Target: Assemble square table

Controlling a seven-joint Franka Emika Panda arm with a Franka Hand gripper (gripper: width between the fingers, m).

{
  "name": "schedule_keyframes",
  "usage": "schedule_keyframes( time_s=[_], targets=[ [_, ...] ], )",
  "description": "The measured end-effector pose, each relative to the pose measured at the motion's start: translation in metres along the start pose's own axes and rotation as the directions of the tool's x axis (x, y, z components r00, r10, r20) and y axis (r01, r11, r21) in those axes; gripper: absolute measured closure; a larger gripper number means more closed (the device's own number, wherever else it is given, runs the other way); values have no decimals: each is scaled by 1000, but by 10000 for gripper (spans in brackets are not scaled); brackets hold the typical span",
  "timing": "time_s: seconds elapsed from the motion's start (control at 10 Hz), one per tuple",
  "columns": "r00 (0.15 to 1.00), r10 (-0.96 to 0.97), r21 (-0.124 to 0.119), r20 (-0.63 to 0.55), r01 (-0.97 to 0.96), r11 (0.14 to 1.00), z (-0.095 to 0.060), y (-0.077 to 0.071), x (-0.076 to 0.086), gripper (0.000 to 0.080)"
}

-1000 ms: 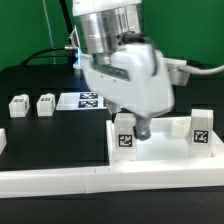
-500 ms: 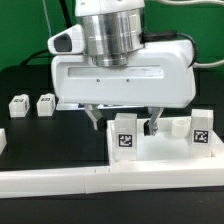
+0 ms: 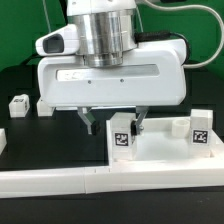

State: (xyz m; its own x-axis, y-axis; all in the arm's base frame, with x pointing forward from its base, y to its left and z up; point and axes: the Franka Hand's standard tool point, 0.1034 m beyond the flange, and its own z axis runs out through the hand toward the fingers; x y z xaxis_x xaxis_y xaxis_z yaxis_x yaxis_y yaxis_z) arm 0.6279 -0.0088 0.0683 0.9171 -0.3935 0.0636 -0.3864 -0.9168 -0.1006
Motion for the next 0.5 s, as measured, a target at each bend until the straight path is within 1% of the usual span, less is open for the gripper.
schedule_keyframes(
  time_s=[0.1,0.2,0.5],
  targets=[
    [996,90,0,0,-90,996,0,0,0,434],
    [989,145,0,0,-145,989,0,0,0,511],
    [942,335,2,1,-335,942,0,0,0,511]
  ],
)
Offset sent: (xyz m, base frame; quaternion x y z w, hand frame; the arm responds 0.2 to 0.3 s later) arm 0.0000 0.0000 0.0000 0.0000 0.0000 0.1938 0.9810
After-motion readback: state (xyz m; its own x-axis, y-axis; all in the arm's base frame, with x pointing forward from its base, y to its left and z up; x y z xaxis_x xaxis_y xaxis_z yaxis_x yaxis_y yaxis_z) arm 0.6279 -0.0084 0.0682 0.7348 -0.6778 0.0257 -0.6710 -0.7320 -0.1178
